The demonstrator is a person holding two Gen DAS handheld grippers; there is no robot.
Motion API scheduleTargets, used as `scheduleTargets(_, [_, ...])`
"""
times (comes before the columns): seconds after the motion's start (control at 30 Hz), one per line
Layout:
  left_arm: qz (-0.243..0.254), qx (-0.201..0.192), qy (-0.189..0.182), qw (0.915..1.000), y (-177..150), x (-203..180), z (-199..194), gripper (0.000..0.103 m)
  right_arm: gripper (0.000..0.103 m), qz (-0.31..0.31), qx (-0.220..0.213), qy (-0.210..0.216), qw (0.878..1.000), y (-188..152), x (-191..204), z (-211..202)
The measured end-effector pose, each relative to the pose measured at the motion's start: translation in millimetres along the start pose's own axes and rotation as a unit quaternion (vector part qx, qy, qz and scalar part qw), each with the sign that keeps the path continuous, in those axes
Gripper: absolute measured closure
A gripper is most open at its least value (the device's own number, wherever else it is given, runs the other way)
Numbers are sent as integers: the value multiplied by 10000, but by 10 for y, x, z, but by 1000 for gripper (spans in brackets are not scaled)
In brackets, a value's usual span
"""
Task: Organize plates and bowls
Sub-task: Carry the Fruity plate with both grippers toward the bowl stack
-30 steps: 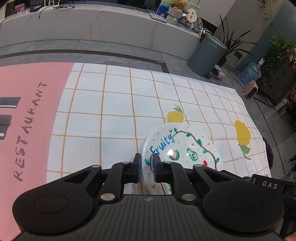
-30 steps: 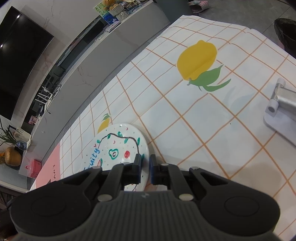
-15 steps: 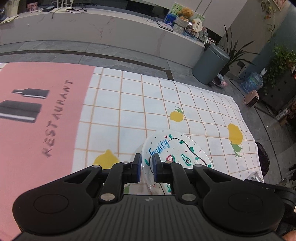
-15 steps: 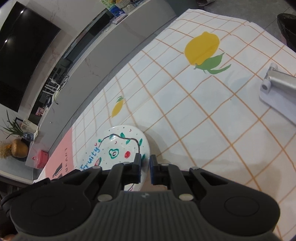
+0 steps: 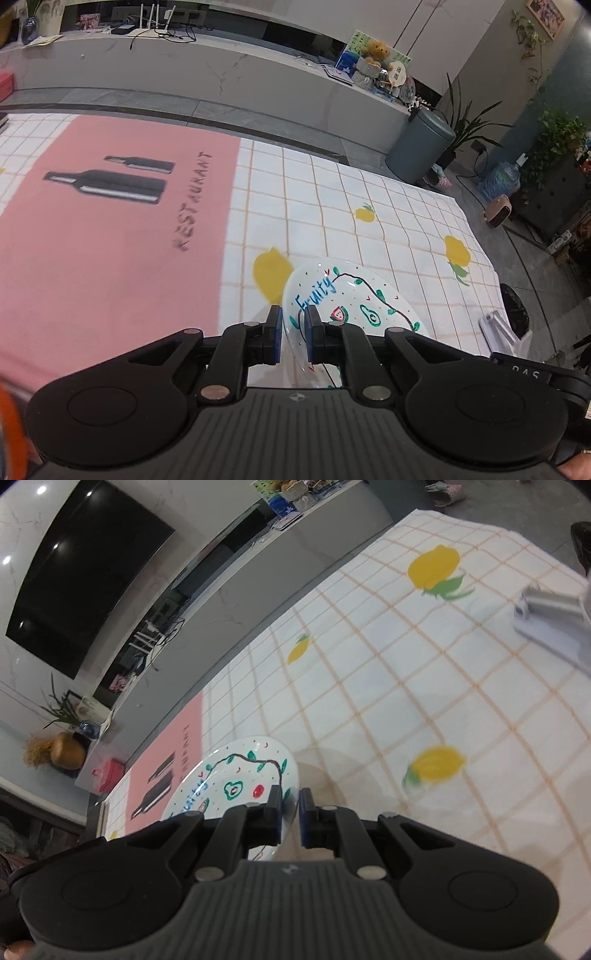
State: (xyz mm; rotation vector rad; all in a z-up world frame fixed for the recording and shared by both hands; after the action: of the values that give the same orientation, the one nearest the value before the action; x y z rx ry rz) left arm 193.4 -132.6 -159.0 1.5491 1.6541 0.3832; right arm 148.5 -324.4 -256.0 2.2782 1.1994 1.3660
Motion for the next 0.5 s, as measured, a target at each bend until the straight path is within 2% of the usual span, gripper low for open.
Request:
scheduleTargets(0.2, [50,-130,33,9999,-188,139,-389,90,96,-198,16,81,9998,-310,154,-298])
scheduleTargets(0.5, [-268,-61,11,9996,-559,403,-721,90,96,-574,201,102,9981,-786,199,-565])
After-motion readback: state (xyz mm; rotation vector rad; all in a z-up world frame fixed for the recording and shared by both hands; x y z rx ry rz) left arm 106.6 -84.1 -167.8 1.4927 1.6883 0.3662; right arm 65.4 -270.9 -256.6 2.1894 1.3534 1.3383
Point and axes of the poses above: each gripper's, at about its wrist camera, not at the fingertips, and z roughly the way its jaws point, x to its left, y to its top, the point moved 9 cm from there along z, roughly the way its jaws point, and after that the axes turned 12 degrees about -x, right-handed, at the moved point
